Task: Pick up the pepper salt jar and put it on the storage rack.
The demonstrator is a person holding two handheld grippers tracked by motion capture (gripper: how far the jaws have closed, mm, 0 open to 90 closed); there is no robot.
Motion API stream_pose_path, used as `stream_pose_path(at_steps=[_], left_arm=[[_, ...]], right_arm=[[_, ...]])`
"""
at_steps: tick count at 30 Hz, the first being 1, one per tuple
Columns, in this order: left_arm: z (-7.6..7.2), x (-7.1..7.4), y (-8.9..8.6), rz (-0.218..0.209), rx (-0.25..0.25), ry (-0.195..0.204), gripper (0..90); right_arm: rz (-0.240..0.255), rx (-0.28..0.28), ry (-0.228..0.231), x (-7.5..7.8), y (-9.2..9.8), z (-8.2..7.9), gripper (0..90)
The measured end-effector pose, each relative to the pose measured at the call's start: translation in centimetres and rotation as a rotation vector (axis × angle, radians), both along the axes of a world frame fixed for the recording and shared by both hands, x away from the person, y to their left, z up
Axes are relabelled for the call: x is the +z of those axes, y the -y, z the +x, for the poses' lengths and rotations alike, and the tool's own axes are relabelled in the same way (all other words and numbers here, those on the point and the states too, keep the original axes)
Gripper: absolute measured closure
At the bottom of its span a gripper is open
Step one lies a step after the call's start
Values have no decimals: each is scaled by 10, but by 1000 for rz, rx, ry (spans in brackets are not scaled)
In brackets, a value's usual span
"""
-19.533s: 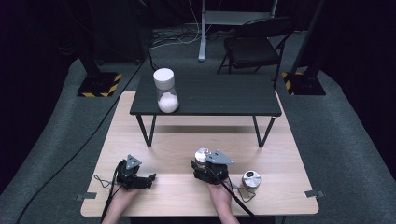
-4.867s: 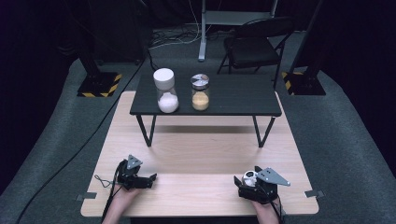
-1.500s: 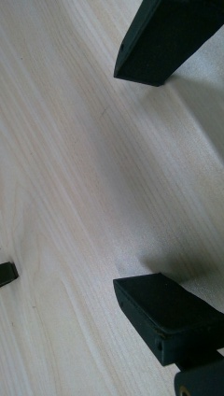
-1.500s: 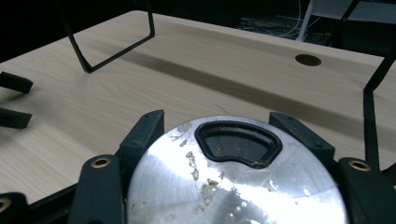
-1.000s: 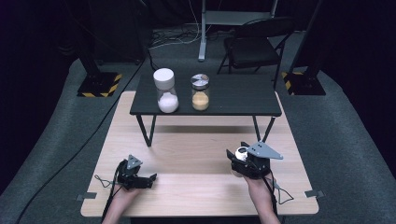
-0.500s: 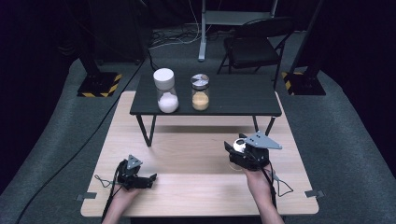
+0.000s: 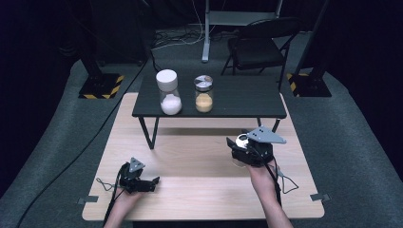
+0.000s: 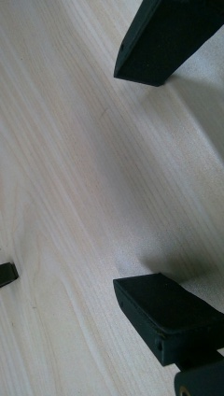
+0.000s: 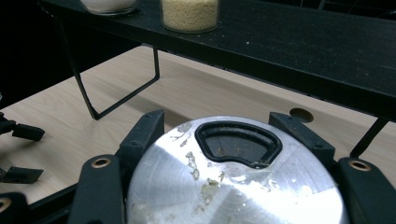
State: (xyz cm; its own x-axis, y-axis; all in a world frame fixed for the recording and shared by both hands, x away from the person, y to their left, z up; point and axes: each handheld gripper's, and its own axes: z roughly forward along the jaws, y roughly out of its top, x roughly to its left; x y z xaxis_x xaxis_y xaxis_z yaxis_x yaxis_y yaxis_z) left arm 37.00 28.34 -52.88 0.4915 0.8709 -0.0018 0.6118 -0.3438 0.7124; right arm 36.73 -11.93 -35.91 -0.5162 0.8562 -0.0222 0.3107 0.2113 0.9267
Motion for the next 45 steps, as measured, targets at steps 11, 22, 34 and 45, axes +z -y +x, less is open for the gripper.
stream_pose_path(at_steps=[11, 22, 34, 45], left_arm=[[0, 0, 0, 1, -1, 0, 22], [0, 0, 0, 1, -2, 0, 22], [0, 0, 0, 1, -3, -1, 22], [0, 0, 0, 2, -4, -1, 22]], right_arm=[[-7, -1, 8, 14, -1, 6, 370], [-10, 1, 23, 29, -5, 13, 370], [-13, 1, 26, 41, -10, 22, 370], [-23, -2, 36, 55, -15, 30, 370]])
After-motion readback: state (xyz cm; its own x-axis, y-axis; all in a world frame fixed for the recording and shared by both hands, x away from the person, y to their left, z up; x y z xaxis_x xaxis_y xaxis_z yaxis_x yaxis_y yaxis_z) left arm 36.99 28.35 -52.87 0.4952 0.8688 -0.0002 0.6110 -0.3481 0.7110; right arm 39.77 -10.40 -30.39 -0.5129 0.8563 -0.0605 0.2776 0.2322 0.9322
